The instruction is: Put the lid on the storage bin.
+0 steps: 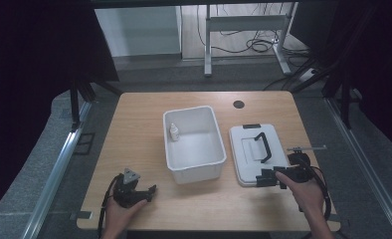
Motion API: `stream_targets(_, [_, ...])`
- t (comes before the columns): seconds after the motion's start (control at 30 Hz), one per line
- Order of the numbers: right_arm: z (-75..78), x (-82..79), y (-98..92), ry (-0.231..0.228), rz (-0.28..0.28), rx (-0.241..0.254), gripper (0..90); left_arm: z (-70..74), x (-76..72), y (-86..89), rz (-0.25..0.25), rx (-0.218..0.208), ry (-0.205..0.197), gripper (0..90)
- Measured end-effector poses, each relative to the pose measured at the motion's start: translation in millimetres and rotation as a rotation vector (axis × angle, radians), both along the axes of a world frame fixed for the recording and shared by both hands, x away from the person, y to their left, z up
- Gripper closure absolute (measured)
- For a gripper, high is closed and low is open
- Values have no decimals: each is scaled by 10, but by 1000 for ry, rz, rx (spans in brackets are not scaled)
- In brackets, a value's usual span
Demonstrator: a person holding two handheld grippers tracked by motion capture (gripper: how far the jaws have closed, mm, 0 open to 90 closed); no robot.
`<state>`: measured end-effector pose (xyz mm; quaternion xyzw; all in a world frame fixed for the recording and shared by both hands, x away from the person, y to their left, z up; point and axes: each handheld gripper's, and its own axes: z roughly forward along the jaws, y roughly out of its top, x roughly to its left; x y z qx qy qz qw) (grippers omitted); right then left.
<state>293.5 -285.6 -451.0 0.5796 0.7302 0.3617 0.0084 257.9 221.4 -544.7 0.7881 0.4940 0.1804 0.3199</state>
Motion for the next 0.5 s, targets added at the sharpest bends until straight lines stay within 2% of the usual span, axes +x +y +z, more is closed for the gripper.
stream_targets(0.2, [143,105,-3,9,1,3,387,0,0,0,0,0,0,130])
stream_targets(0.37, [157,176,14,9,4,5,387,0,-3,0,2,0,0,130])
stream_targets(0.4, [159,220,39,9,2,-16,387,0,-5,0,4,-1,0,130])
stream_targets(0.5, [182,299,84,10,1,-22,387,0,-6,0,5,-1,-1,130])
